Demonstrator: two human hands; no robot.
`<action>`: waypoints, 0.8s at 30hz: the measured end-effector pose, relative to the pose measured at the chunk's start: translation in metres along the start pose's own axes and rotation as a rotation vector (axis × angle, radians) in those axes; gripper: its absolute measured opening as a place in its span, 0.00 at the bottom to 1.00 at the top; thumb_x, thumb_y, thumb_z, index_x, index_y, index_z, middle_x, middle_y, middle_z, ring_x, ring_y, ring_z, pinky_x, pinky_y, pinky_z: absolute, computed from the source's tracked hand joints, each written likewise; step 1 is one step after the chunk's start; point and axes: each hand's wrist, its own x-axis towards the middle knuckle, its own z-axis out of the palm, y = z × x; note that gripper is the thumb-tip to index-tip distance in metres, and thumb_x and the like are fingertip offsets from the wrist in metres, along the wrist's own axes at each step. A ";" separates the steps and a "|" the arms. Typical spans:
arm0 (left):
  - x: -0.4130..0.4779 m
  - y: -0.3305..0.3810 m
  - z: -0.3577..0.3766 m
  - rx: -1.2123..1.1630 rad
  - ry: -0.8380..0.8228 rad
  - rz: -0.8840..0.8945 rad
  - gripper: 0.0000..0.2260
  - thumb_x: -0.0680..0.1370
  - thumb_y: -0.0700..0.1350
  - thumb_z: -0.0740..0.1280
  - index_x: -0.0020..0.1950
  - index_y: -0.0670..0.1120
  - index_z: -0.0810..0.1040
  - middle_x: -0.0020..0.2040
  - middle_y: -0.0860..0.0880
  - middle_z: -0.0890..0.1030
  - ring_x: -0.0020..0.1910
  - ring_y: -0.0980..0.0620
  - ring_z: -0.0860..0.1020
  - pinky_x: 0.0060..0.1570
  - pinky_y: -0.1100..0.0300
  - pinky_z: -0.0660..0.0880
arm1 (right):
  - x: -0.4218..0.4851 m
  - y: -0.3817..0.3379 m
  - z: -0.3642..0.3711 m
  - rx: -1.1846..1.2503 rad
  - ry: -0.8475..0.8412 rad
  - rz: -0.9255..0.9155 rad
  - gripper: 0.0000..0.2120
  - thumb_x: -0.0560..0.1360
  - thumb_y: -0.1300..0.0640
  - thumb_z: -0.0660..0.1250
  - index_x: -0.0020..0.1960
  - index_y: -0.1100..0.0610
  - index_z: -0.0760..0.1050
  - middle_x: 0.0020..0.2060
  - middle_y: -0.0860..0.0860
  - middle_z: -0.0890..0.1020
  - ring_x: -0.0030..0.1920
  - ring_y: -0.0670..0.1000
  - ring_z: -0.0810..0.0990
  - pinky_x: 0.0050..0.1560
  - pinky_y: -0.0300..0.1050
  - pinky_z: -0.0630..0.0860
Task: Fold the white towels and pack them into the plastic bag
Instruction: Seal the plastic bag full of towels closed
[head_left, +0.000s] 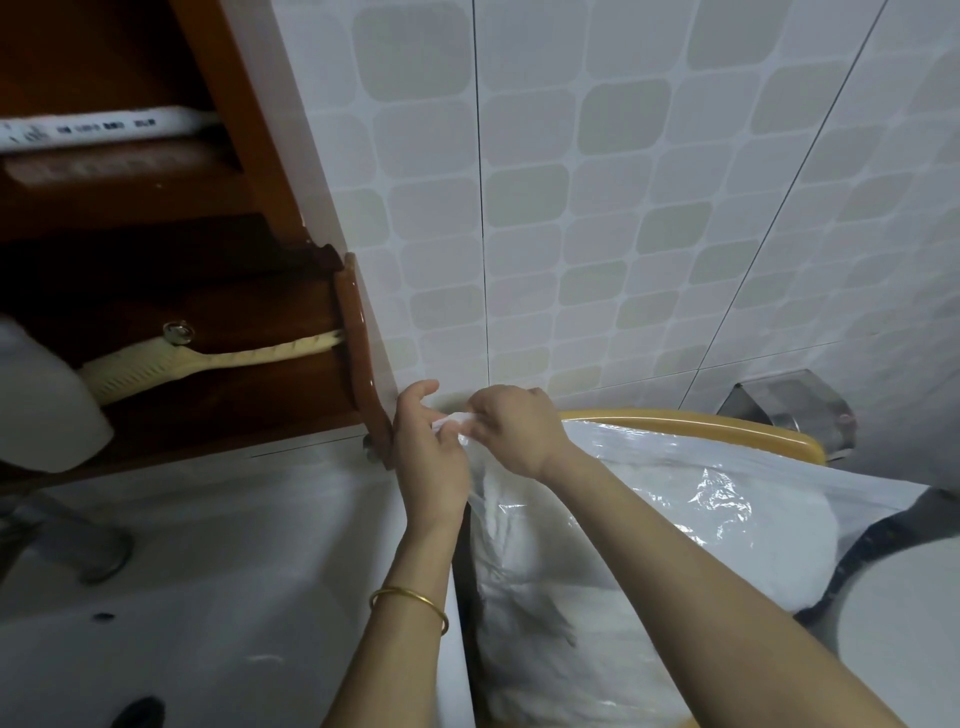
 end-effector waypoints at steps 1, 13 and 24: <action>0.000 0.000 0.000 0.003 0.003 0.007 0.19 0.75 0.28 0.61 0.62 0.45 0.71 0.49 0.39 0.76 0.45 0.50 0.74 0.42 0.77 0.68 | -0.001 0.000 0.001 -0.016 0.014 -0.008 0.13 0.79 0.50 0.61 0.38 0.55 0.69 0.32 0.47 0.71 0.38 0.52 0.69 0.48 0.47 0.65; 0.003 0.012 -0.010 0.323 -0.155 0.138 0.15 0.75 0.33 0.64 0.60 0.45 0.77 0.58 0.47 0.75 0.60 0.48 0.71 0.56 0.65 0.64 | -0.007 0.022 -0.023 0.045 -0.066 0.060 0.05 0.74 0.52 0.68 0.44 0.52 0.73 0.41 0.47 0.74 0.44 0.51 0.72 0.42 0.43 0.67; 0.039 0.043 -0.006 0.781 -0.658 0.271 0.02 0.76 0.45 0.67 0.45 0.49 0.79 0.49 0.48 0.80 0.52 0.46 0.76 0.54 0.51 0.72 | -0.011 0.029 -0.020 0.185 -0.018 0.158 0.10 0.72 0.56 0.71 0.36 0.51 0.70 0.30 0.43 0.71 0.38 0.51 0.71 0.36 0.43 0.64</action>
